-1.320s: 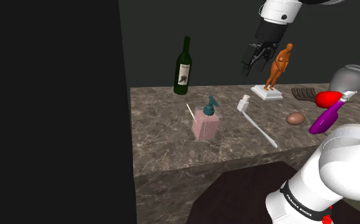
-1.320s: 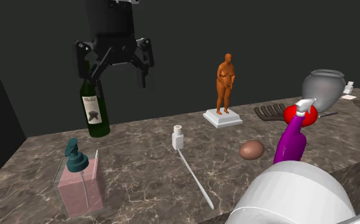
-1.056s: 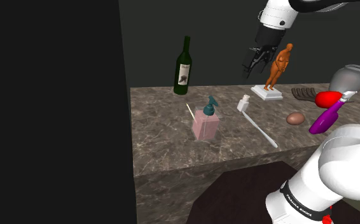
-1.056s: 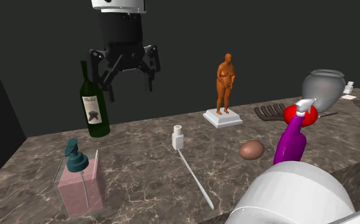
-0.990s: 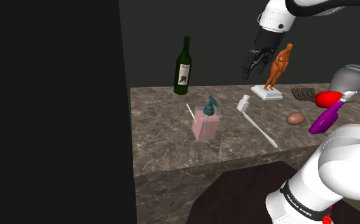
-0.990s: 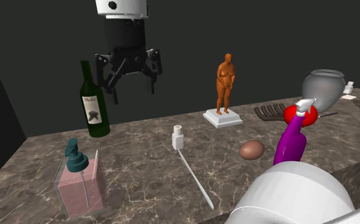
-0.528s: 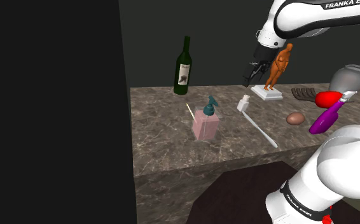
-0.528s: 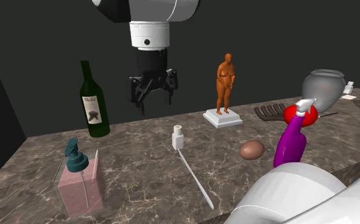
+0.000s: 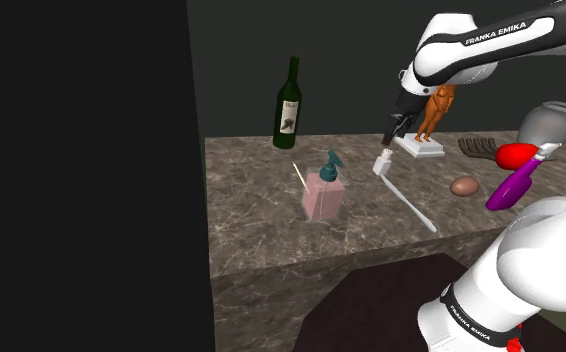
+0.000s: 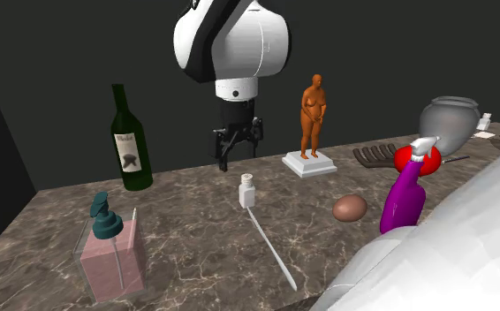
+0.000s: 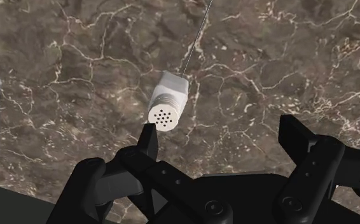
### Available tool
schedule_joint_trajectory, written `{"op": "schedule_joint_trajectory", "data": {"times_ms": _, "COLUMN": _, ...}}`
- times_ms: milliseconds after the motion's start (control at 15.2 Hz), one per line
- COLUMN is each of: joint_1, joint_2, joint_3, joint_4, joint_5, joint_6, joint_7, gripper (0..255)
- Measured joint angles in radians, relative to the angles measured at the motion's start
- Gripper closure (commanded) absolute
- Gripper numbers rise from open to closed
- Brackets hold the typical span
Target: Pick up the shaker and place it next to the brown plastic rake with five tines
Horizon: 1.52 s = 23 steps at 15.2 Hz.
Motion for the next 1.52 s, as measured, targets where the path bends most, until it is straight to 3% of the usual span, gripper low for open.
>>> {"op": "schedule_joint_trajectory", "data": {"times_ms": 396, "joint_1": 0.006, "joint_2": 0.156, "joint_3": -0.094, "joint_4": 0.035, "joint_5": 0.043, "joint_6": 0.127, "joint_7": -0.124, "gripper": 0}}
{"op": "schedule_joint_trajectory", "data": {"times_ms": 792, "joint_1": 0.012, "joint_2": 0.22, "joint_3": -0.117, "joint_4": 0.005, "joint_5": 0.069, "joint_6": 0.216, "joint_7": -0.153, "gripper": 0}}
{"op": "schedule_joint_trajectory", "data": {"times_ms": 1188, "joint_1": 0.013, "joint_2": 0.229, "joint_3": -0.118, "joint_4": 0.002, "joint_5": 0.073, "joint_6": 0.228, "joint_7": -0.155, "gripper": 0}}
{"op": "schedule_joint_trajectory", "data": {"times_ms": 1254, "joint_1": 0.014, "joint_2": 0.229, "joint_3": -0.118, "joint_4": 0.002, "joint_5": 0.073, "joint_6": 0.229, "joint_7": -0.155, "gripper": 255}}
{"op": "schedule_joint_trajectory", "data": {"times_ms": 1518, "joint_1": 0.014, "joint_2": 0.229, "joint_3": -0.118, "joint_4": 0.002, "joint_5": 0.074, "joint_6": 0.229, "joint_7": -0.155, "gripper": 255}}
